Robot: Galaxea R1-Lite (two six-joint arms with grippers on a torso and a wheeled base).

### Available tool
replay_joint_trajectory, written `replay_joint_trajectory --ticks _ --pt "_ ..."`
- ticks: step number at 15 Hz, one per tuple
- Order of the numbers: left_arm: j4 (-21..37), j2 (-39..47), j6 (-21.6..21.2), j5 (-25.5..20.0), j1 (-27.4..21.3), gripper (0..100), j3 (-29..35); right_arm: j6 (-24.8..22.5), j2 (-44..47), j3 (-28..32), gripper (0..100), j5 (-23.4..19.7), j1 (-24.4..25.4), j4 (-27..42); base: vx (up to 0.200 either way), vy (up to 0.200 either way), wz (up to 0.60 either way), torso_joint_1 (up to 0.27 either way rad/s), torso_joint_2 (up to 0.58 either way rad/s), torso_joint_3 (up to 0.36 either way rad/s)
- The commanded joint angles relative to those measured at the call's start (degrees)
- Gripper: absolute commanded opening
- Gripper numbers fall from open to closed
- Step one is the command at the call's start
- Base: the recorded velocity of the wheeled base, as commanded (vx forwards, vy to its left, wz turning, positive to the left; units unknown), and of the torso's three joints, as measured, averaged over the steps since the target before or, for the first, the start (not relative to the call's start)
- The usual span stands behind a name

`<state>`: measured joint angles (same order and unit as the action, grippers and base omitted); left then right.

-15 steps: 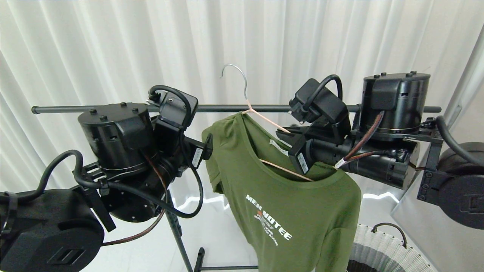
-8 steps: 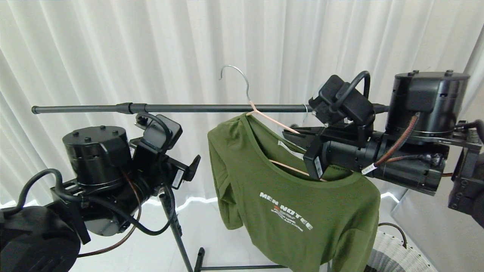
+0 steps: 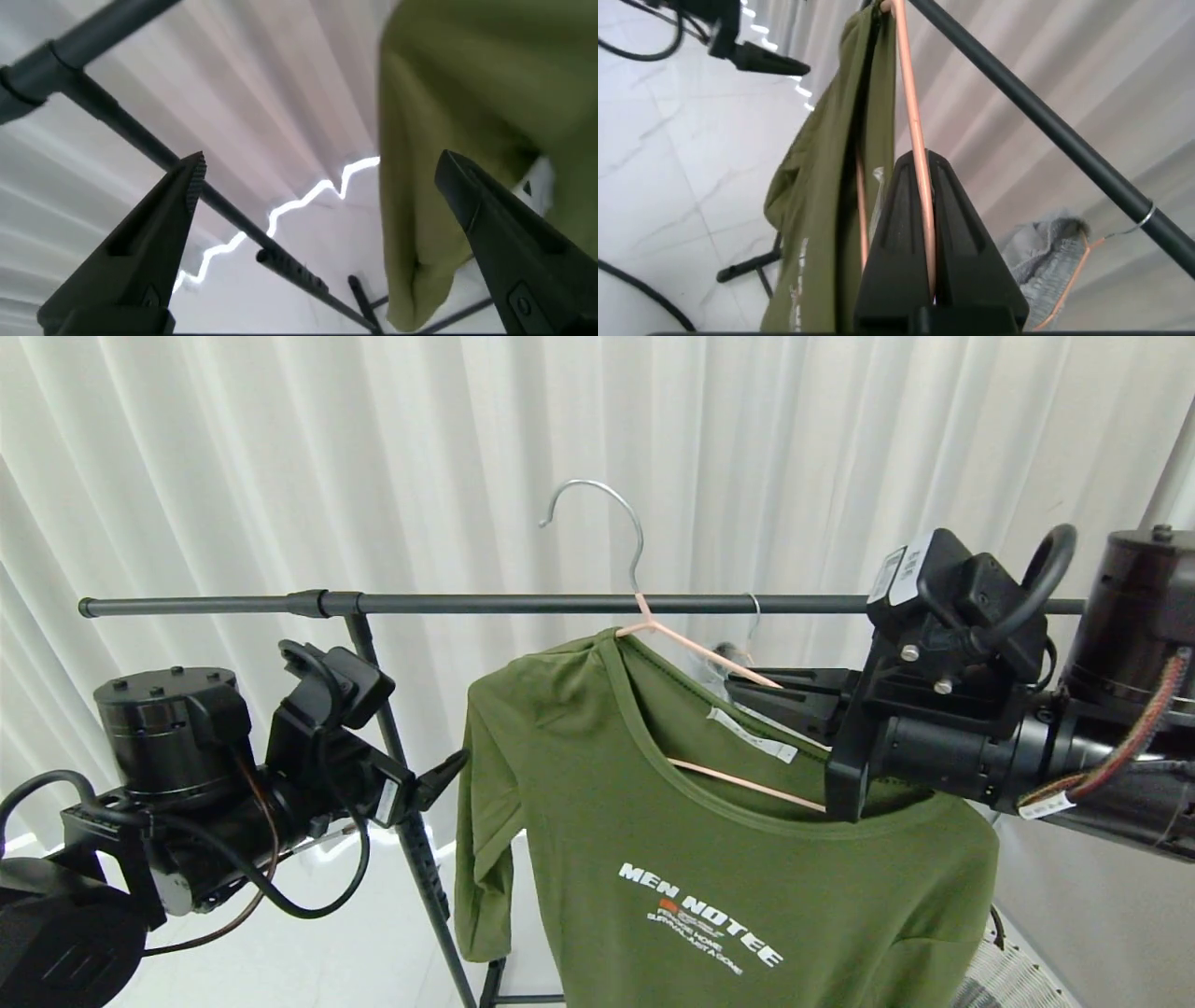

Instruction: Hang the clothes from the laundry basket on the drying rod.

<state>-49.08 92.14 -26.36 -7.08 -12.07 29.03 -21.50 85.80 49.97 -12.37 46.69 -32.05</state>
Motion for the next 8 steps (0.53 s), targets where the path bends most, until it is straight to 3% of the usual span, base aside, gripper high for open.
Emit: replay_joint_trajectory --ticks 1,8 --pt "0.04 0.41 0.08 -2.76 0.82 100 -0.99 -0.03 -1.95 -0.84 0 -0.11 -0.02 -0.03 0.0 0.0 0.0 0.0 0.0 0.0" --pt "-0.14 2.17 0.08 -4.08 0.82 100 -0.46 0.06 -5.11 -3.83 0 -3.71 0.24 -0.12 0.0 0.0 0.0 0.0 0.0 0.0"
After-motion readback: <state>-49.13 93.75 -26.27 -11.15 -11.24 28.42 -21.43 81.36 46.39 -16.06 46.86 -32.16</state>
